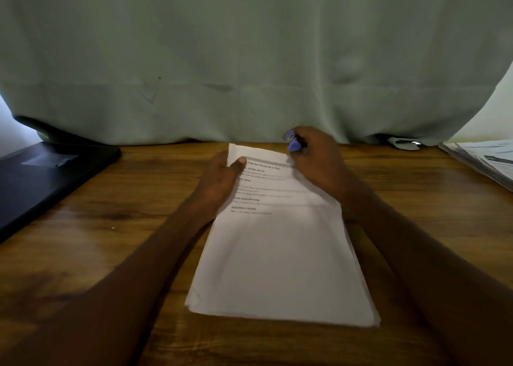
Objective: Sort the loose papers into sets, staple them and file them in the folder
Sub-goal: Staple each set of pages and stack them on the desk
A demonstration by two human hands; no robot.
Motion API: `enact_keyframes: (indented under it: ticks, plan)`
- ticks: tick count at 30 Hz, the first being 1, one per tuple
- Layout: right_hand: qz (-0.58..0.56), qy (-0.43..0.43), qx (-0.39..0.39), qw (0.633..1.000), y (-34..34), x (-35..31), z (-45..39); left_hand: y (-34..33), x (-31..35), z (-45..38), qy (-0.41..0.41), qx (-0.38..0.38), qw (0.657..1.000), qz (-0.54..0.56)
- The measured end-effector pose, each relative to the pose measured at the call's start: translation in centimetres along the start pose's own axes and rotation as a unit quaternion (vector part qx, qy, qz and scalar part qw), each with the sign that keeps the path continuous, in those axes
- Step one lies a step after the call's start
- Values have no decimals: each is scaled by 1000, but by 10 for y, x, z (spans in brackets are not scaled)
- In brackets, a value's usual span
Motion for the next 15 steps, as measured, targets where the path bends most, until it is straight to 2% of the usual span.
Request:
enact_keyframes:
  ticks: [2, 3, 7, 11, 15]
  plan:
    - [-2, -70, 77, 995, 10, 14, -2, 12, 3, -4, -11, 44, 997, 66]
    - [-16, -99, 84, 991, 10, 20, -3, 17, 6, -5, -17, 56, 994, 94]
    - [-165, -177, 1, 970, -12, 30, -1, 26, 12, -9, -36, 63, 991, 115]
    - [-330, -257, -41, 907, -27, 42, 5, 26, 16, -9, -40, 47, 988, 145]
    - [-400, -276, -69, 871, -28, 44, 6, 29, 17, -8, -29, 50, 986, 155]
Point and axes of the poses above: each hand's wrist, its own z-axis away from the middle knuckle, its own y-axis out of the back of the hand, x = y × z, the point moved 6 cm from there along -z, towards the middle knuckle, and after that the axes turned 12 degrees about z, right-handed, at the moved point
